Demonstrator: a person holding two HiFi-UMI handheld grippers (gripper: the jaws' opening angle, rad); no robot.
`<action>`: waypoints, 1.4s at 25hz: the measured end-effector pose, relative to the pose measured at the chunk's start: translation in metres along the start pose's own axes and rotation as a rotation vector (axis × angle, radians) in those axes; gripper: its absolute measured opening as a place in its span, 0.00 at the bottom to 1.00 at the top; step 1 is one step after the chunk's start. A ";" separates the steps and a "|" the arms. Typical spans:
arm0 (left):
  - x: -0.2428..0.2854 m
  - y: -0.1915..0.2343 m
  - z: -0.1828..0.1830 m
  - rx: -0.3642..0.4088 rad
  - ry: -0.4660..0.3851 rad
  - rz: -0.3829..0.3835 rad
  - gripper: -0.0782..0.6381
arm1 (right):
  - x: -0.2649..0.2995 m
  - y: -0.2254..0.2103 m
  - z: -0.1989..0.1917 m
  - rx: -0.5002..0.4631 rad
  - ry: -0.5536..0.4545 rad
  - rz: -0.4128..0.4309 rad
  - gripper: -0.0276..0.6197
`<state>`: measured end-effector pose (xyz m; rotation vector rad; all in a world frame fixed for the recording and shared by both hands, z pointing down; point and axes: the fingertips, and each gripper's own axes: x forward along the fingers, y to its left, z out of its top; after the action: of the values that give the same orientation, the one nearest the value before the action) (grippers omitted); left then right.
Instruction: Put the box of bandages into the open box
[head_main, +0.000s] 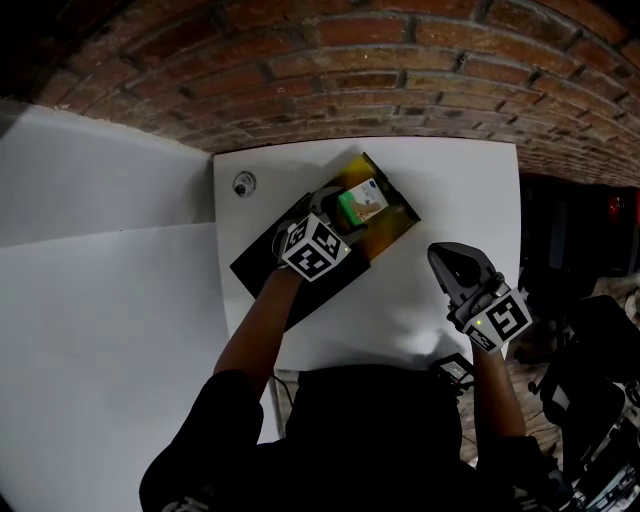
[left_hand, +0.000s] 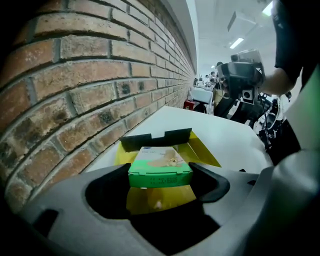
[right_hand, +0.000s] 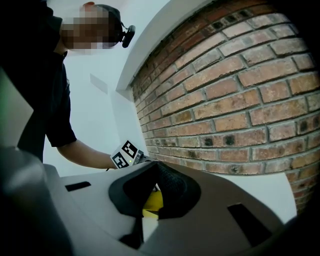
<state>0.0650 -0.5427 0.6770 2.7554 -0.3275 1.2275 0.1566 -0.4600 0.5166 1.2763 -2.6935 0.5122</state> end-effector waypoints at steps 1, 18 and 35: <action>0.000 0.000 0.000 -0.002 0.003 0.003 0.63 | 0.000 0.000 0.000 -0.002 -0.002 0.001 0.05; -0.014 -0.002 0.004 -0.018 -0.006 0.006 0.62 | 0.000 0.005 0.005 0.003 -0.016 0.010 0.05; -0.093 -0.026 0.060 0.040 -0.213 0.109 0.17 | -0.018 0.041 0.034 -0.065 -0.079 0.054 0.05</action>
<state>0.0537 -0.5141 0.5677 2.9441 -0.4831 0.9720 0.1379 -0.4346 0.4703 1.2360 -2.7907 0.3845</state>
